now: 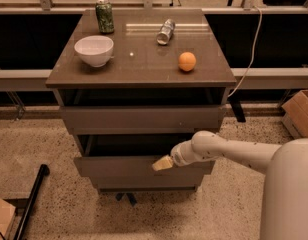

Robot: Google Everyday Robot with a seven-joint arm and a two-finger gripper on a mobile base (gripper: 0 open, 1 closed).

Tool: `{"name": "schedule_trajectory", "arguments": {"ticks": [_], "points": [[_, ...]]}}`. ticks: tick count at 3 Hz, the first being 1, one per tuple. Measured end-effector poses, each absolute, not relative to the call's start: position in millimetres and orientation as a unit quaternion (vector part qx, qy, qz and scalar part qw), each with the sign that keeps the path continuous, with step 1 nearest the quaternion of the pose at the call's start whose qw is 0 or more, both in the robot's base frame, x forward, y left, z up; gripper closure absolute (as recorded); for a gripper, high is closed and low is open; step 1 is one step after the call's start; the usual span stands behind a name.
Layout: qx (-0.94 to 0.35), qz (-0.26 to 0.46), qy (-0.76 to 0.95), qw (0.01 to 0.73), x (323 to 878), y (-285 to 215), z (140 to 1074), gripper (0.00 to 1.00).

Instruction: Open middle drawer

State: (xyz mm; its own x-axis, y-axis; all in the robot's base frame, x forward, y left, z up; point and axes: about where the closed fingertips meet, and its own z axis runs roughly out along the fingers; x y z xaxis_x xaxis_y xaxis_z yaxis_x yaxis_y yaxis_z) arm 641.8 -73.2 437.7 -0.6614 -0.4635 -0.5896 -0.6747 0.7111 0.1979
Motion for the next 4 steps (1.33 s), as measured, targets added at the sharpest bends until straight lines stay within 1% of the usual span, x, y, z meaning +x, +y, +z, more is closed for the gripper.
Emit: {"name": "schedule_trajectory", "arguments": {"ticks": [1,2,4], "points": [[-0.363,0.194,0.887,0.209,626,-64,433,0.00],[-0.428,0.173,0.883,0.082,604,-52,409,0.02],[-0.428,0.173,0.883,0.081,604,-52,413,0.44]]}}
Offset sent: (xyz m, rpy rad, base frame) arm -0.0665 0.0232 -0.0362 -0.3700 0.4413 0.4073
